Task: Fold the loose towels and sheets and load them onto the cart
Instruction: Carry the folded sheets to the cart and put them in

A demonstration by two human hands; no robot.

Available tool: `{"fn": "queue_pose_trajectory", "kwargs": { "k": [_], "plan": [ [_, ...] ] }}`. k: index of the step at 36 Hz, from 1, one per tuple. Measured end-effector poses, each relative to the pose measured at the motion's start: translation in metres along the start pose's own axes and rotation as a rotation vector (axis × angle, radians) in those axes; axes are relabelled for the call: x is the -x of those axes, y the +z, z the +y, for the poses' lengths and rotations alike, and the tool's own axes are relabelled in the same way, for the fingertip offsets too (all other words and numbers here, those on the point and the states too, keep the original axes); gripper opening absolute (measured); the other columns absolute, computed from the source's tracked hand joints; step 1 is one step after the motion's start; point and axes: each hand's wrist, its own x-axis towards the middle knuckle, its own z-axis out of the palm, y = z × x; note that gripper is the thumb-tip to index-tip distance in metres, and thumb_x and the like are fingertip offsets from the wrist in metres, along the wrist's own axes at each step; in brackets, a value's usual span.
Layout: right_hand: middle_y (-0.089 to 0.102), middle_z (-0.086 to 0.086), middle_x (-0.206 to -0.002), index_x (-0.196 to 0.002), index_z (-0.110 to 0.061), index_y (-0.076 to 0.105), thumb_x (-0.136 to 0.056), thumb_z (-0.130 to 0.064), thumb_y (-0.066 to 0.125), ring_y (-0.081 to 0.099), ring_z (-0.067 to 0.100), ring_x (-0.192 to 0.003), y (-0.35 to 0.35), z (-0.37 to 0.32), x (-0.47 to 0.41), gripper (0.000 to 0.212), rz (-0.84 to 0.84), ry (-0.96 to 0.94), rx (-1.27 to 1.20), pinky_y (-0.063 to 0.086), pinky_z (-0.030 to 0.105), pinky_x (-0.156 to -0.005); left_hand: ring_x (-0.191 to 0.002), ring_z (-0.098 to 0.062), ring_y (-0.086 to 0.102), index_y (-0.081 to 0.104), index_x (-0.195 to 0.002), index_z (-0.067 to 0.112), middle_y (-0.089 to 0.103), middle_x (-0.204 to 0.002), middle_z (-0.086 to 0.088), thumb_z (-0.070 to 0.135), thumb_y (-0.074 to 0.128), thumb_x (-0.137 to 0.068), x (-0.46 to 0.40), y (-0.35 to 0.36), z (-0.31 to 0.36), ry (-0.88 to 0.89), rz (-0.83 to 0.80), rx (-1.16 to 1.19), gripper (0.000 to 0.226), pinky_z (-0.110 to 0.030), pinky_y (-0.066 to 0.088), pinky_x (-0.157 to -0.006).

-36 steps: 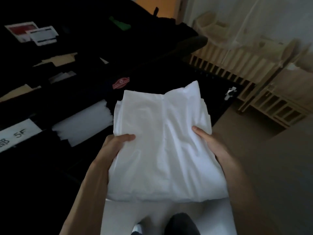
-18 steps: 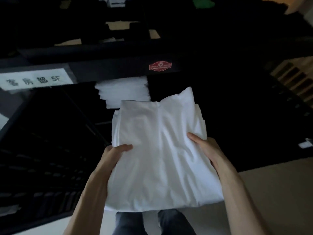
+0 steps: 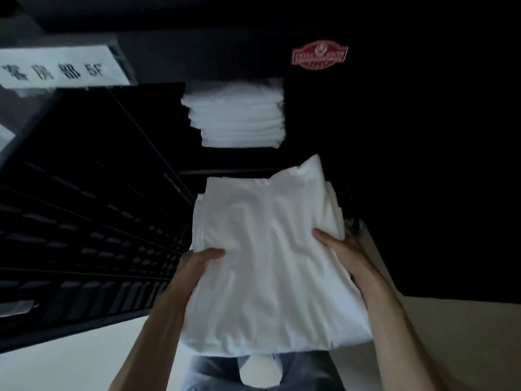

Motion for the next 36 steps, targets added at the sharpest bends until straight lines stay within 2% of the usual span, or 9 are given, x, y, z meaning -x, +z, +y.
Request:
{"fn": "queue_pose_trajectory", "kwargs": {
  "k": [5, 8, 16, 18, 20, 27, 31, 34, 36],
  "plan": [
    [0.066, -0.028, -0.058, -0.077, -0.030, 0.060, -0.074, -0.032, 0.085, 0.063, -0.011, -0.054, 0.013, 0.019, -0.039, 0.025, -0.004, -0.003, 0.000, 0.044, 0.006, -0.044, -0.103, -0.047, 0.066, 0.068, -0.118, -0.001, 0.069, -0.114, -0.028, 0.005, 0.071, -0.076, -0.047, -0.001, -0.014, 0.003, 0.001, 0.048, 0.042, -0.056, 0.053, -0.094],
    [0.064, -0.030, -0.058, -0.079, -0.033, 0.060, -0.070, -0.040, 0.086, 0.062, -0.012, -0.053, 0.021, 0.033, -0.064, 0.029, 0.010, 0.006, 0.016, 0.044, 0.006, -0.043, -0.105, -0.046, 0.065, 0.068, -0.119, -0.001, 0.069, -0.115, -0.027, 0.006, 0.071, -0.077, -0.077, -0.004, -0.026, -0.003, -0.010, 0.057, 0.042, -0.056, 0.052, -0.095],
    [0.068, -0.026, -0.063, -0.091, -0.029, 0.064, -0.062, -0.048, 0.088, 0.066, -0.007, -0.058, 0.038, 0.088, -0.137, 0.043, 0.045, 0.015, 0.052, 0.047, 0.008, -0.044, -0.081, -0.036, 0.072, 0.075, -0.103, 0.001, 0.075, -0.098, -0.022, 0.010, 0.076, -0.073, -0.166, -0.012, -0.071, 0.002, 0.009, 0.024, 0.032, -0.043, 0.061, -0.075],
    [0.072, -0.022, -0.072, -0.101, -0.026, 0.067, -0.063, -0.047, 0.088, 0.069, -0.004, -0.065, 0.040, 0.107, -0.155, 0.048, 0.050, 0.009, 0.044, 0.050, 0.011, -0.048, -0.076, -0.034, 0.073, 0.076, -0.099, 0.002, 0.075, -0.093, -0.020, 0.013, 0.080, -0.070, -0.189, -0.013, -0.083, 0.019, 0.014, 0.009, 0.032, -0.040, 0.061, -0.068],
    [0.074, -0.017, -0.083, -0.112, -0.026, 0.067, -0.064, -0.047, 0.087, 0.072, 0.001, -0.072, 0.041, 0.125, -0.172, 0.056, 0.062, 0.015, 0.034, 0.053, 0.015, -0.054, -0.079, -0.037, 0.074, 0.078, -0.096, 0.004, 0.076, -0.093, -0.020, 0.017, 0.083, -0.064, -0.207, -0.014, -0.094, 0.024, 0.005, -0.002, 0.035, -0.045, 0.062, -0.072],
    [0.073, -0.019, -0.082, -0.114, -0.030, 0.064, -0.065, -0.051, 0.086, 0.071, -0.001, -0.069, 0.050, 0.153, -0.232, 0.058, 0.063, 0.039, 0.022, 0.051, 0.011, -0.051, -0.064, -0.030, 0.073, 0.080, -0.083, 0.009, 0.076, -0.081, -0.017, 0.012, 0.079, -0.068, -0.273, -0.006, -0.104, 0.021, -0.005, -0.012, 0.015, -0.031, 0.057, -0.053],
    [0.073, -0.013, -0.095, -0.122, -0.022, 0.065, -0.062, -0.053, 0.085, 0.071, 0.003, -0.076, 0.058, 0.164, -0.271, 0.071, 0.060, 0.019, 0.040, 0.052, 0.015, -0.058, -0.068, -0.033, 0.074, 0.077, -0.096, 0.003, 0.075, -0.087, -0.020, 0.011, 0.077, -0.070, -0.308, -0.002, -0.112, 0.023, -0.016, 0.014, 0.027, -0.033, 0.057, -0.055],
    [0.071, -0.020, -0.086, -0.119, -0.028, 0.064, -0.053, -0.059, 0.085, 0.070, 0.000, -0.070, 0.065, 0.170, -0.304, 0.075, 0.056, -0.009, 0.038, 0.051, 0.013, -0.052, -0.069, -0.033, 0.073, 0.075, -0.102, 0.001, 0.075, -0.089, -0.021, 0.009, 0.077, -0.069, -0.339, 0.001, -0.113, 0.069, -0.011, 0.033, 0.034, -0.036, 0.058, -0.056],
    [0.068, -0.021, -0.088, -0.123, -0.032, 0.060, -0.056, -0.060, 0.086, 0.069, 0.000, -0.072, 0.070, 0.174, -0.328, 0.077, 0.055, -0.030, 0.028, 0.050, 0.015, -0.054, -0.077, -0.035, 0.072, 0.073, -0.107, 0.001, 0.074, -0.097, -0.023, 0.009, 0.076, -0.071, -0.360, 0.005, -0.111, 0.104, -0.021, 0.048, 0.037, -0.044, 0.060, -0.068]
  ]
}}
